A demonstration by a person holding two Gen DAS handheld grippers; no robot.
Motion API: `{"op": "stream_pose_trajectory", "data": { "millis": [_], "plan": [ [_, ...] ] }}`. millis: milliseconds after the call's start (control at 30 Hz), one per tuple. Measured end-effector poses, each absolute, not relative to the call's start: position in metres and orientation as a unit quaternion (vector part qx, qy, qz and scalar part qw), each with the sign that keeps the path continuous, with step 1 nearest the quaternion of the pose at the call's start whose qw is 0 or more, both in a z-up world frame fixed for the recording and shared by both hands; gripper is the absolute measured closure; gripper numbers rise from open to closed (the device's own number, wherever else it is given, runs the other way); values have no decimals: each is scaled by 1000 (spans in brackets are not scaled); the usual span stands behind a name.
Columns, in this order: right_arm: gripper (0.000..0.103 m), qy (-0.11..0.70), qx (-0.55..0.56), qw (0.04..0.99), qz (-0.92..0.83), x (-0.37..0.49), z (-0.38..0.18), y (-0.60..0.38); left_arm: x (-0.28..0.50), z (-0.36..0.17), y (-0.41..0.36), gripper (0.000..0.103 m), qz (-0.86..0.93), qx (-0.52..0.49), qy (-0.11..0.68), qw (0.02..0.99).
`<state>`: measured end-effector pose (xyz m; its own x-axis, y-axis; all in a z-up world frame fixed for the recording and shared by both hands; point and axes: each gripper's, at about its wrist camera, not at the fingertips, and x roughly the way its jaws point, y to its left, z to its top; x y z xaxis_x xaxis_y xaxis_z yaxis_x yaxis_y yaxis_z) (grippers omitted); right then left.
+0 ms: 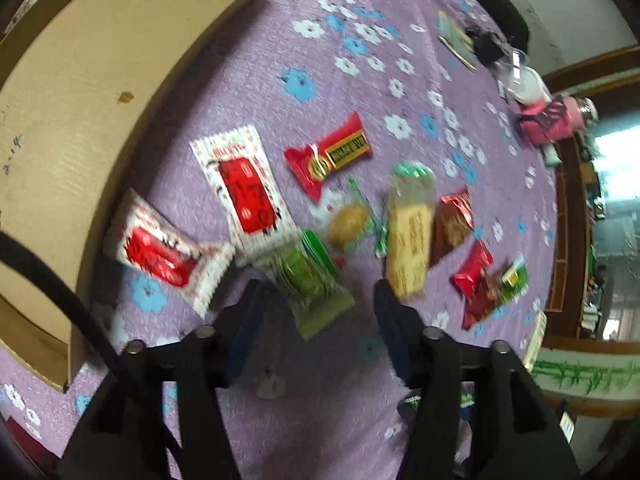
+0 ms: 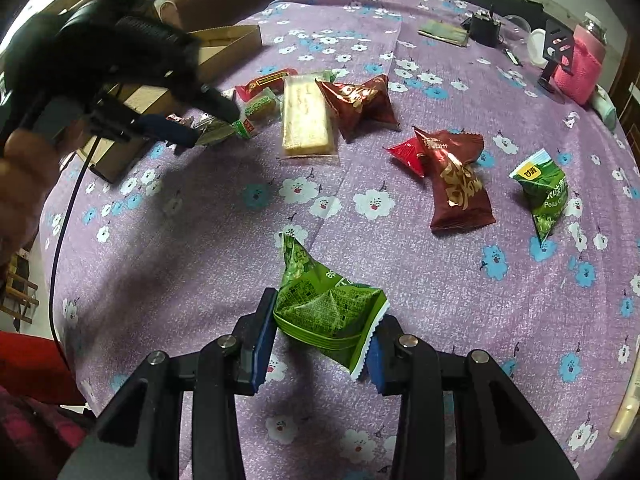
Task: Organize snacks
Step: 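Grasp the light green wrapped candy with the left gripper while the right holds the green bag, then carry both snacks over the cardboard tray and open both grippers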
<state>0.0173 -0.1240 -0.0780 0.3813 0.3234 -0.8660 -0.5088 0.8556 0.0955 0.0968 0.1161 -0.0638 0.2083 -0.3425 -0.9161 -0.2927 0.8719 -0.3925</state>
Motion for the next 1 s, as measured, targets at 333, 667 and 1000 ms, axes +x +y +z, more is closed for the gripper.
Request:
{"op": "stream_pose_trajectory", "data": {
  "millis": [333, 667, 1000],
  "plan": [
    [63, 482, -100, 832, 255, 17, -77, -131, 102, -72, 115, 79, 41, -242, 641, 727],
    [64, 475, -90, 837, 256, 15, -75, -135, 77, -70, 125, 85, 22, -241, 637, 732],
    [64, 473, -94, 837, 259, 10, -66, -131, 24, -66, 104, 85, -12, -158, 623, 766]
  ]
}}
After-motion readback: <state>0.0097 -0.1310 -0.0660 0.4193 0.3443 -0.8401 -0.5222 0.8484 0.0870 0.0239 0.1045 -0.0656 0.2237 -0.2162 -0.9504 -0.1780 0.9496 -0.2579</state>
